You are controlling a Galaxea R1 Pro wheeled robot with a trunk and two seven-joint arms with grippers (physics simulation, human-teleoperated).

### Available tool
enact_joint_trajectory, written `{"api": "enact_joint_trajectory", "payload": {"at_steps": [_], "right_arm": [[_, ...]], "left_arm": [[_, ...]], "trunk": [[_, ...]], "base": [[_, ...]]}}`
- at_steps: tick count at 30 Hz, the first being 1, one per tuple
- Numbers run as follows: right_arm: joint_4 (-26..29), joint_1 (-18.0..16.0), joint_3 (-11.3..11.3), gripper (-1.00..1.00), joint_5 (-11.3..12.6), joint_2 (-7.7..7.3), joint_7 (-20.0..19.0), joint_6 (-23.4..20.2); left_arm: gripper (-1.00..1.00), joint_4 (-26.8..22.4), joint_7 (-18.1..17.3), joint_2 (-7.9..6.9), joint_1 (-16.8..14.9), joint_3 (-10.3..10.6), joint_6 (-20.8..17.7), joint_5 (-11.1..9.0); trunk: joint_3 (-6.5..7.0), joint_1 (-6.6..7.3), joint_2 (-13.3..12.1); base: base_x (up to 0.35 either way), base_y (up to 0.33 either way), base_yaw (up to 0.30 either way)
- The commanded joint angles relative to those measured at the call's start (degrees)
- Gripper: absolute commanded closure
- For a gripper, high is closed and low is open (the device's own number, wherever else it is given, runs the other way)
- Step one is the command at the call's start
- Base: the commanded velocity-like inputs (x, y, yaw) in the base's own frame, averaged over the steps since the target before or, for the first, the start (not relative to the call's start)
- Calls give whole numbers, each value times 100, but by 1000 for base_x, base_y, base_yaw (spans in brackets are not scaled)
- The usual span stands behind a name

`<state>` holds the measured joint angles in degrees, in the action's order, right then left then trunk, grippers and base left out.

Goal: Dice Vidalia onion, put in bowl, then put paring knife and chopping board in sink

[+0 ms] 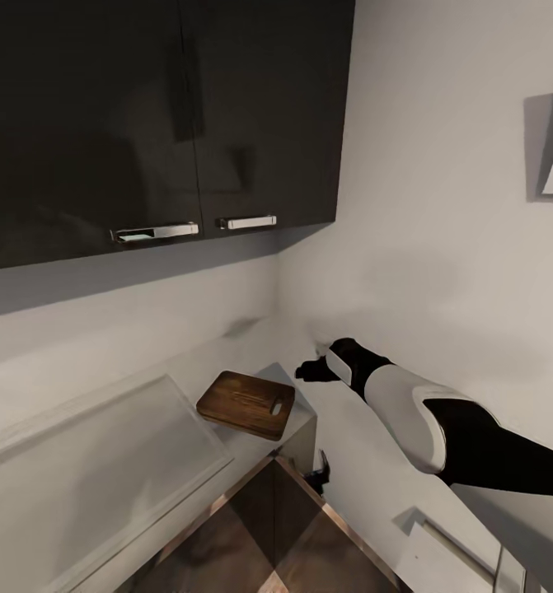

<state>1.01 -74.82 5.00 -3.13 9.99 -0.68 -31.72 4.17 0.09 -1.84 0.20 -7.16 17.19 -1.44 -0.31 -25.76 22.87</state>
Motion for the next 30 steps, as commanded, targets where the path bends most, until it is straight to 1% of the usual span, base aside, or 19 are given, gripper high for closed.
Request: {"api": "enact_joint_trajectory", "payload": {"at_steps": [1, 2, 5, 10, 22, 25, 30], "right_arm": [[10, 16, 45, -100, -31, 1, 121, -24], [11, 27, 45, -100, -27, 1, 236, -19], [12, 56, 43, -100, -23, 1, 380, -13], [11, 76, 38, -100, -21, 1, 464, -10], [12, 81, 44, -100, -16, 1, 409, -9], [13, 81, 45, -100, -13, 1, 382, -9], [13, 81, 45, -100, -12, 1, 376, -9]], "left_arm": [[-100, 13, 3, 16, -3, -22, 32, -14], [-100, 13, 8, 24, -3, -22, 33, -14], [-100, 14, 13, 30, -3, -27, 32, -14], [-100, 13, 17, 44, -3, -23, 31, -14], [-100, 12, 17, 44, -3, -25, 32, -14], [-100, 13, 17, 43, -3, -24, 31, -14], [-100, 13, 17, 43, -3, -30, 31, -14]], "trunk": [[-3, -2, 5], [-3, -2, 5], [-3, -2, 5], [-4, -2, 5], [-4, -2, 5], [-4, -2, 5], [-4, -2, 5]], "base": [[0, 0, 0], [0, 0, 0], [0, 0, 0], [0, 0, 0], [0, 0, 0], [0, 0, 145], [0, 0, 244]]}}
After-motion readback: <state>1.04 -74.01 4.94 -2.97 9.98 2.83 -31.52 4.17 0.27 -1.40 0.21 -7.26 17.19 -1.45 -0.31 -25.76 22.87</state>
